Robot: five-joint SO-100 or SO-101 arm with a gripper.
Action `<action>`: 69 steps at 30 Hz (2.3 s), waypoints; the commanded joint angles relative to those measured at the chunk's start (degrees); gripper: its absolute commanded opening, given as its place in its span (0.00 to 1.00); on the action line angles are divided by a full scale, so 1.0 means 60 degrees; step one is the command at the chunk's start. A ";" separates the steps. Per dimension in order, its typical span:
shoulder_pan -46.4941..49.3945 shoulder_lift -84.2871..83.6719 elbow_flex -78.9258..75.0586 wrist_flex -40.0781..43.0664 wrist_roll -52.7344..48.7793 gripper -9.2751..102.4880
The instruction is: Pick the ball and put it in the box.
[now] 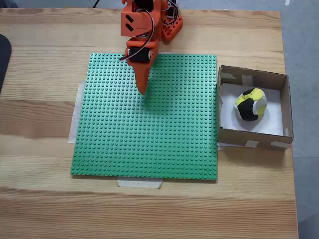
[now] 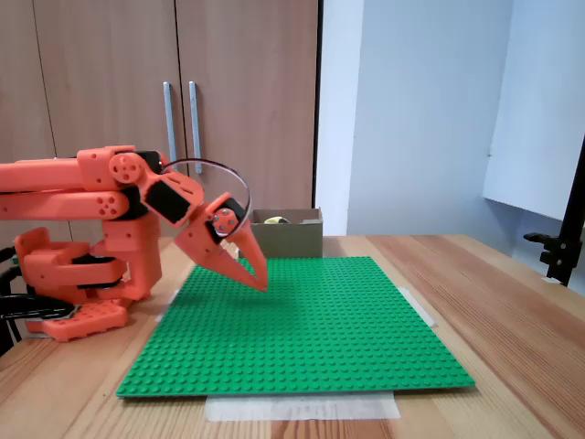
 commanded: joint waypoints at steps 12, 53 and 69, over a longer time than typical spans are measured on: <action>-0.0469 0.0073 0.0278 -0.0527 -0.0220 0.08; -0.0513 0.0073 0.0308 -0.0557 -0.0352 0.08; -0.0513 0.0073 0.0322 -0.0601 -0.0454 0.08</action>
